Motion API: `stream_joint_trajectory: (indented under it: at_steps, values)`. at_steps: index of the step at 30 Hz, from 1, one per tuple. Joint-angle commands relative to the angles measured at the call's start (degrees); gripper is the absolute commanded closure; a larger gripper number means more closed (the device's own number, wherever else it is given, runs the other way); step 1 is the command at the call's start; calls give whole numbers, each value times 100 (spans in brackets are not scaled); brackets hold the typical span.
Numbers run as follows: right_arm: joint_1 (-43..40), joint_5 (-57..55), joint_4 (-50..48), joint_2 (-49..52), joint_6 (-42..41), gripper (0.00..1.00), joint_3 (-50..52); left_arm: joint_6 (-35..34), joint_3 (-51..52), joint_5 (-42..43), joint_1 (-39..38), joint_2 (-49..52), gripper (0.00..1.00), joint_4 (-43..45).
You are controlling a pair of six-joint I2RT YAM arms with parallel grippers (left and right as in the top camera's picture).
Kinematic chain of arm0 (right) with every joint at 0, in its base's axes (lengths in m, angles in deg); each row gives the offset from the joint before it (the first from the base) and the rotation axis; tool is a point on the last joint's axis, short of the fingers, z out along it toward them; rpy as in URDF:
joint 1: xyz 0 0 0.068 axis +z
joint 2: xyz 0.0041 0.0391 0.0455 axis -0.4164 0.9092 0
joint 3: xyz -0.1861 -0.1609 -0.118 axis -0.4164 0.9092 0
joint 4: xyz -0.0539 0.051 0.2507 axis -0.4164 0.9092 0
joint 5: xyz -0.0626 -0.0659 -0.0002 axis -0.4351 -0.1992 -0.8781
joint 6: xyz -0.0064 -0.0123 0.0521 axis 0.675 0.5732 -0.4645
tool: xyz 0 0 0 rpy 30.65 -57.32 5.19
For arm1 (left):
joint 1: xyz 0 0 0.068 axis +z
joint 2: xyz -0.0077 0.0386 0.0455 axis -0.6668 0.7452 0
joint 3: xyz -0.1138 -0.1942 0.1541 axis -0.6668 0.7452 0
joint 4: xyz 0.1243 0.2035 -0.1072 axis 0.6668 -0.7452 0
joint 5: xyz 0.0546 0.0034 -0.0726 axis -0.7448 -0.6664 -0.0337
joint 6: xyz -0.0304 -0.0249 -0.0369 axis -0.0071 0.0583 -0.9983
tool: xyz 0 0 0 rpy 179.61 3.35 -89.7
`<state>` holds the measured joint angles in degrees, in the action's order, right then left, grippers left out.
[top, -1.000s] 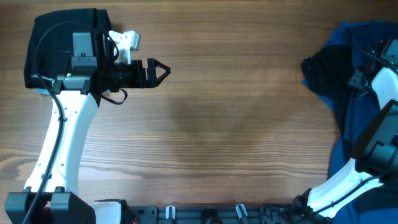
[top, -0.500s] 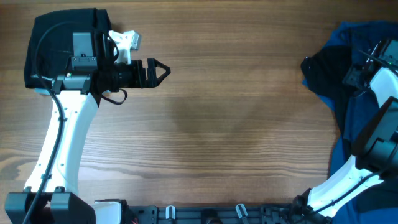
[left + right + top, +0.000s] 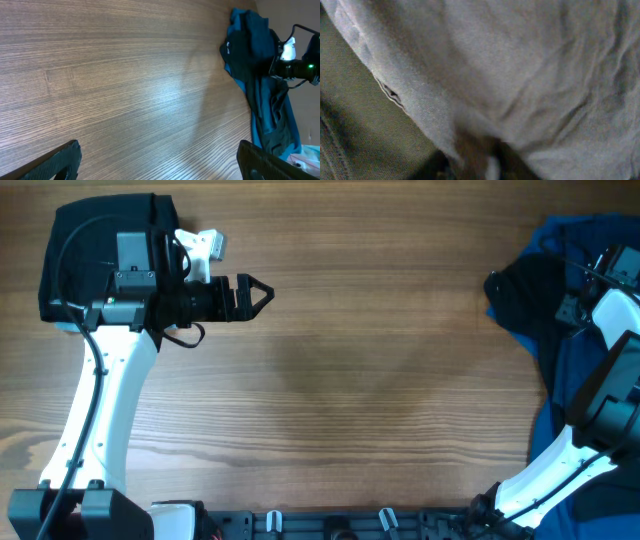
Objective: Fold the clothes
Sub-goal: 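Grasp the blue denim shorts with the right gripper, then drag the blue shorts left onto the table center with the right gripper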
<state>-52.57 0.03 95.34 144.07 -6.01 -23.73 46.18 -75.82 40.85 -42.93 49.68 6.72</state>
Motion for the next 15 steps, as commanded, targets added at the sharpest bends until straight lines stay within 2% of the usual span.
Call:
stream_joint_trajectory:
  at_steps: [1,7,15]
  values:
    - [-20,-120,-57,127,31,96,57,28,-68,105,26,0,0,13]
    - [-17,-118,-83,-11,-17,96,-59,28,-68,107,26,0,0,15]
    - [105,498,66,-940,-33,96,-289,28,-68,107,26,0,0,15]
